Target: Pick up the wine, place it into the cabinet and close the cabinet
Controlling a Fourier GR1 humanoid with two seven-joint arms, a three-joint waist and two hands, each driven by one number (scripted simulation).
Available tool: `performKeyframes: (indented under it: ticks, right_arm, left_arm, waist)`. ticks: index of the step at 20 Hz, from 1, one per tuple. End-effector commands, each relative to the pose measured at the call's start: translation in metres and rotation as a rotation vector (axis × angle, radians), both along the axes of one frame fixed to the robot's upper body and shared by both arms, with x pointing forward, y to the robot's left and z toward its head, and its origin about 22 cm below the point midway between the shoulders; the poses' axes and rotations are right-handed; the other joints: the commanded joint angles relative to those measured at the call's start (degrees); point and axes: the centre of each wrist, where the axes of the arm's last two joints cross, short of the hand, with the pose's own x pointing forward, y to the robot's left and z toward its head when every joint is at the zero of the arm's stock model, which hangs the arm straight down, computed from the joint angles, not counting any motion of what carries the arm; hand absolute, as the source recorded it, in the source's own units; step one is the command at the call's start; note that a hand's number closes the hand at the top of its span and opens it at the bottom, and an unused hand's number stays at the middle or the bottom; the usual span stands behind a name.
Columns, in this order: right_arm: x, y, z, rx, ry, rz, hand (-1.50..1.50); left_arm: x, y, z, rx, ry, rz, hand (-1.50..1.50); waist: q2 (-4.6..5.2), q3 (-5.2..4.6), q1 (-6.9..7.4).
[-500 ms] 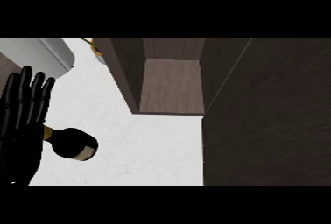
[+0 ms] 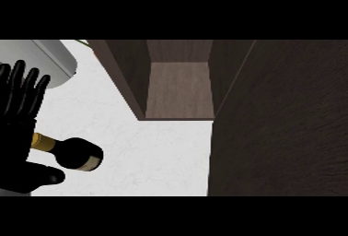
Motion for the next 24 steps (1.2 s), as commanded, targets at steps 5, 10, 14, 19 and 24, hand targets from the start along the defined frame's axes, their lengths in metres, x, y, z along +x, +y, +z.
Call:
performKeyframes:
  ticks: [5, 10, 14, 19, 24]
  right_arm:
    - [-0.021, -0.013, 0.008, 0.008, 0.095, 0.118, -1.5]
    - [-0.026, -0.011, 0.025, -0.001, 0.113, 0.113, -1.5]
    - [-0.034, -0.015, 0.015, 0.011, 0.102, 0.127, -1.5]
    - [-0.036, -0.014, 0.022, 0.005, 0.101, 0.116, -1.5]
    - [-0.046, -0.014, 0.037, -0.017, 0.099, 0.142, -1.5]
  left_arm:
    - [0.009, 0.007, 0.017, -0.154, 0.108, -0.085, -1.5]
    - [0.008, 0.002, 0.016, -0.138, 0.116, -0.069, -1.5]
    - [0.005, -0.003, 0.009, -0.154, 0.118, -0.062, -1.5]
    - [0.012, -0.01, 0.019, -0.151, 0.129, -0.065, -1.5]
    - [-0.031, 0.008, 0.031, -0.128, 0.119, -0.053, -1.5]
  waist:
    - [-0.04, 0.22, 0.13]
    - [-0.02, 0.21, 0.2]
    - [-0.03, 0.22, 0.13]
    - [-0.02, 0.22, 0.09]
    - [-0.11, 0.22, 0.27]
